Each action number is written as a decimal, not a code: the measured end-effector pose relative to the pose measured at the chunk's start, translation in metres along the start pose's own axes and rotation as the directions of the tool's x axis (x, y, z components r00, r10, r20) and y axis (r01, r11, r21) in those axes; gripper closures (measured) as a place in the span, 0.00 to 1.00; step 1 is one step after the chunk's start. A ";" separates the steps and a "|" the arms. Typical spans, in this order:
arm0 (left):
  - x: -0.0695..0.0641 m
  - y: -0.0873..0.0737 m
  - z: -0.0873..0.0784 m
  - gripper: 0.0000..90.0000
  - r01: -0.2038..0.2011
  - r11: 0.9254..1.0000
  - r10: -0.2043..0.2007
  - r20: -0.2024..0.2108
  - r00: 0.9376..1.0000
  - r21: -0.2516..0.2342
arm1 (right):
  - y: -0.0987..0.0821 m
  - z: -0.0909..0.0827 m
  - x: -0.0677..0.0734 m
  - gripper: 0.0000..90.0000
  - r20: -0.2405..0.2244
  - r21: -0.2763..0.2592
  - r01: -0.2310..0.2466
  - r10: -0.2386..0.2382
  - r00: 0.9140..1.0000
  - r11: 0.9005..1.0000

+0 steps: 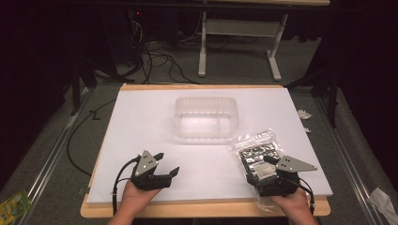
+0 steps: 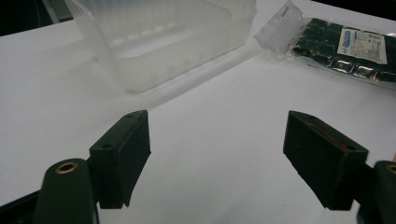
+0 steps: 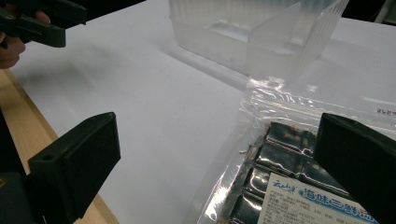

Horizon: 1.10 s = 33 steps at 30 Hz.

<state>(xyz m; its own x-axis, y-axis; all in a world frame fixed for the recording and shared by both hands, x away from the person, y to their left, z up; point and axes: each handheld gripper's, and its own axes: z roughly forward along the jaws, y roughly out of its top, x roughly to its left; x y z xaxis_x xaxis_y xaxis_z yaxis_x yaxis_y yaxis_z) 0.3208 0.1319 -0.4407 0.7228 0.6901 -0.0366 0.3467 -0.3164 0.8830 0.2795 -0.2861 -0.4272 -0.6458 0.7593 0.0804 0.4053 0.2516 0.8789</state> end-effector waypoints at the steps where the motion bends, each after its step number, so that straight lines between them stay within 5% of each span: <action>1: 0.000 0.000 0.001 0.26 0.002 1.000 -0.002 0.000 1.000 0.000 | 0.000 0.000 0.000 0.01 0.005 0.001 -0.004 0.004 1.000 1.000; 17: 0.001 0.000 0.000 0.26 0.007 1.000 -0.007 -0.004 1.000 -0.002 | -0.003 -0.006 -0.007 0.05 0.031 -0.025 -0.022 0.022 0.999 0.999; 23: 0.003 0.001 -0.001 0.33 0.015 1.000 -0.015 -0.028 0.999 -0.001 | -0.013 -0.031 -0.030 0.38 0.118 -0.051 -0.060 0.066 0.991 0.997; 26: 0.005 0.002 0.000 0.34 0.019 1.000 -0.019 -0.027 0.999 -0.009 | -0.025 -0.050 -0.050 0.51 0.194 -0.050 -0.087 0.095 0.976 0.995; 28: 0.006 0.003 0.002 0.33 0.028 0.999 -0.028 -0.021 0.999 -0.015 | -0.034 -0.062 -0.063 0.60 0.265 -0.028 -0.107 0.111 0.958 0.994; 33: 0.005 0.006 0.007 0.33 0.026 1.000 -0.026 -0.006 1.000 -0.018 | -0.065 -0.092 -0.090 1.00 0.402 0.017 -0.205 0.181 0.898 0.979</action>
<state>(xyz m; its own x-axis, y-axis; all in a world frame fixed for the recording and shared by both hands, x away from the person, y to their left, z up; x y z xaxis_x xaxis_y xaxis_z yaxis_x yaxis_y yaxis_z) 0.3312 0.1286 -0.4388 0.7098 0.7021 -0.0564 0.3547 -0.2871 0.8898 0.2514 -0.4263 -0.4481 -0.2462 0.9683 0.0425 0.5399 0.1006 0.8357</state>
